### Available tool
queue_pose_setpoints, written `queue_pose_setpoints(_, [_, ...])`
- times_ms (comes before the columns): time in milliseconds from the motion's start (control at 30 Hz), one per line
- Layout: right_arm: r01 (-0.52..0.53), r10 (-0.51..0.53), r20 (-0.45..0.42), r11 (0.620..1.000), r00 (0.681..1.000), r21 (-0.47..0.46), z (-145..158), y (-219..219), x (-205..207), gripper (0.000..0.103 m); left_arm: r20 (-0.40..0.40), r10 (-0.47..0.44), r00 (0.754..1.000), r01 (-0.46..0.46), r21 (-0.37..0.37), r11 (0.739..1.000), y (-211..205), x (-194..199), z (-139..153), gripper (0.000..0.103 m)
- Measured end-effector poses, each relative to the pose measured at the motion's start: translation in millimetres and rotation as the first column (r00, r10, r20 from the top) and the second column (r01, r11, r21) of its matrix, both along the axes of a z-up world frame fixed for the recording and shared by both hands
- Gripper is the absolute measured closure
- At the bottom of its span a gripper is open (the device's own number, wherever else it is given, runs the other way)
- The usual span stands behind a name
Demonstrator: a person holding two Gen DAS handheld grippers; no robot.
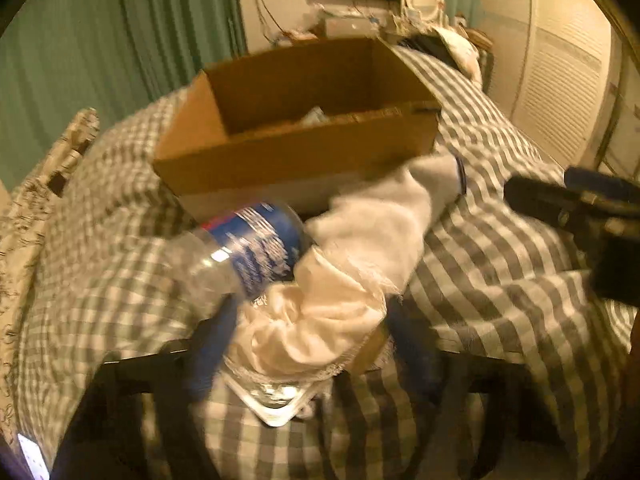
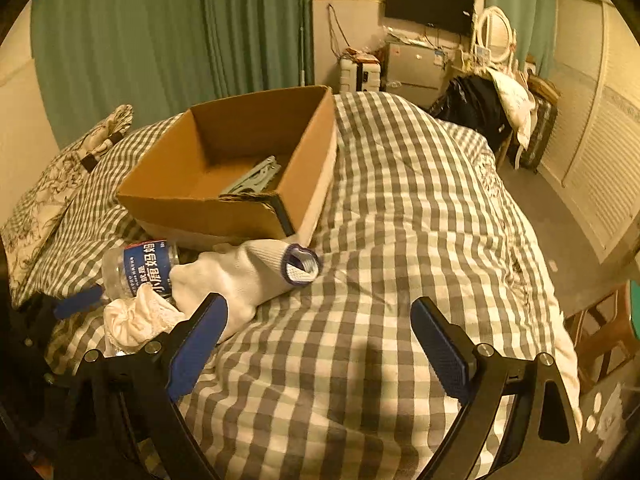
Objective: Organize objects
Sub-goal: 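Grasp the white glove with the left gripper while the right grasps the white sock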
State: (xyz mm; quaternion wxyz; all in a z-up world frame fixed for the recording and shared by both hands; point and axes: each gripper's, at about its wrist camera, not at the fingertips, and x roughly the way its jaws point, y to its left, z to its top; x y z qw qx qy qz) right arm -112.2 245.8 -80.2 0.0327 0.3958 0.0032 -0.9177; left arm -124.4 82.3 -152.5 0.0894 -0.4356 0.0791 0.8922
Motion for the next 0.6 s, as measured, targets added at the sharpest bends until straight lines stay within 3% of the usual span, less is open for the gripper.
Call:
queue_pose_setpoints(67, [0.007,-0.007,-0.001,1.000,1.000,-0.006,1,1,0,0.010,0.011,0.006,1.000,-0.006,0.008,1.000,-2,0,-1,0.080])
queue_pose_setpoints(133, [0.006,-0.006,-0.009,1.000,1.000,-0.002,4,-2,2,0.010,-0.004,0.015,1.000,-0.015,0.041,0.999,-7,3,9,0.090])
queue_pose_setpoints(400, [-0.042,0.042,-0.014,0.999,0.999,0.029,11,-22,5,0.010,-0.114,0.080,0.990,-0.066,0.123,0.990,-43,16,66,0.093])
queue_pose_setpoints(600, [-0.131,0.129,0.024,0.987,0.991,0.098,6,-53,-6,0.010,-0.118,0.165,0.979,-0.156,0.079,0.985,-75,8,64,0.093])
